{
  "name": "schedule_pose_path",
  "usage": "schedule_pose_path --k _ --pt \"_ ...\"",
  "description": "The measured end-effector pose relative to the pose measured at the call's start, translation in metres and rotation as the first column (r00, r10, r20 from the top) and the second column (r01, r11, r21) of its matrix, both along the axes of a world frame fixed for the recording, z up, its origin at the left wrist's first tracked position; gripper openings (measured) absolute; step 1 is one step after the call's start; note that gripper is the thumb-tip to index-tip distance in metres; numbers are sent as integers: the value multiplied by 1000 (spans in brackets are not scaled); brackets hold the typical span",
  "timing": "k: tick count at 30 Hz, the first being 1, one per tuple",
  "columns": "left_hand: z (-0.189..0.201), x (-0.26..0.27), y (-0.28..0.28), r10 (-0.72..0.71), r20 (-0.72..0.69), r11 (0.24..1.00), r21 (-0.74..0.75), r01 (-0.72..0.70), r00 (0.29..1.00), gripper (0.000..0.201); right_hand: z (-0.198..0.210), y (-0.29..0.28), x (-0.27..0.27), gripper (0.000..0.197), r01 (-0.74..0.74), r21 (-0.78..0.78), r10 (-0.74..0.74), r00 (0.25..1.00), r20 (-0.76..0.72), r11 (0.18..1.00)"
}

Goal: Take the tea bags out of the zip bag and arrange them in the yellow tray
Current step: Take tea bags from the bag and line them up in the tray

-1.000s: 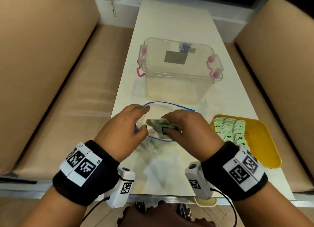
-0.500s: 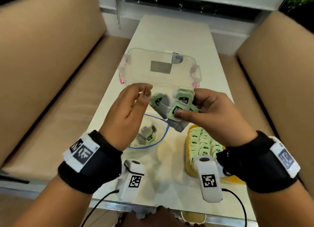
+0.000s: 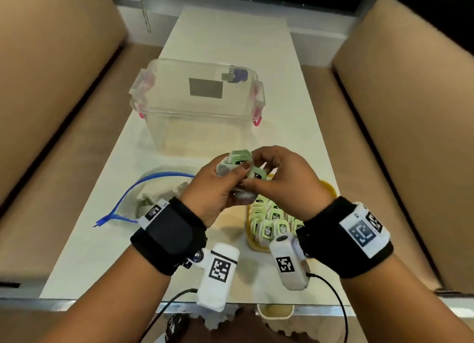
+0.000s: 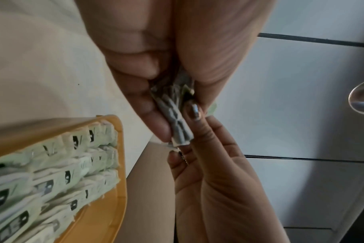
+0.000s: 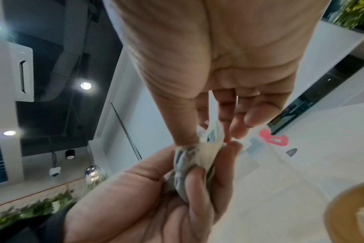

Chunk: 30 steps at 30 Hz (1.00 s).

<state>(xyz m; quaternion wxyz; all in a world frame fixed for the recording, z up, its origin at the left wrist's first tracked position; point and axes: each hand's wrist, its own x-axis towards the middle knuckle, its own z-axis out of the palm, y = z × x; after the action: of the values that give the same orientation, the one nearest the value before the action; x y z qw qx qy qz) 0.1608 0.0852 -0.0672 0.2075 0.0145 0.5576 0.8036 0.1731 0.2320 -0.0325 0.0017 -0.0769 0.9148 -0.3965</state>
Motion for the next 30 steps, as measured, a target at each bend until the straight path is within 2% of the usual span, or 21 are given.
schedule_pose_path --k 3,5,8,15,20,22,26,30 --pt "-1 -4 0 19 -19 999 -40 -19 1000 18 0 9 3 32 72 -91 -66 996 63 993" --pt "-1 -5 -1 8 -30 999 -37 -9 1000 19 -2 13 4 27 103 -176 -86 991 99 979" --pt "0 -4 1 -10 -37 1000 -29 9 999 18 -9 18 4 17 135 -218 -115 988 98 967" --pt "-4 -6 -1 68 -34 995 -70 -71 997 13 -9 34 14 13 197 -318 -164 978 126 927" --pt "-9 -4 2 -2 -79 987 -163 -11 997 10 -6 44 20 14 261 -500 -162 959 234 826" --pt "-10 -2 5 -24 -74 985 -174 11 997 12 -8 50 22 14 256 -468 -163 959 230 846" --pt "-12 -1 6 -33 -71 984 -179 20 997 14 -12 73 26 10 225 -228 -178 962 209 947" --pt "-16 2 8 -47 -67 985 -168 35 997 13 -23 97 40 6 171 40 -174 920 350 984"
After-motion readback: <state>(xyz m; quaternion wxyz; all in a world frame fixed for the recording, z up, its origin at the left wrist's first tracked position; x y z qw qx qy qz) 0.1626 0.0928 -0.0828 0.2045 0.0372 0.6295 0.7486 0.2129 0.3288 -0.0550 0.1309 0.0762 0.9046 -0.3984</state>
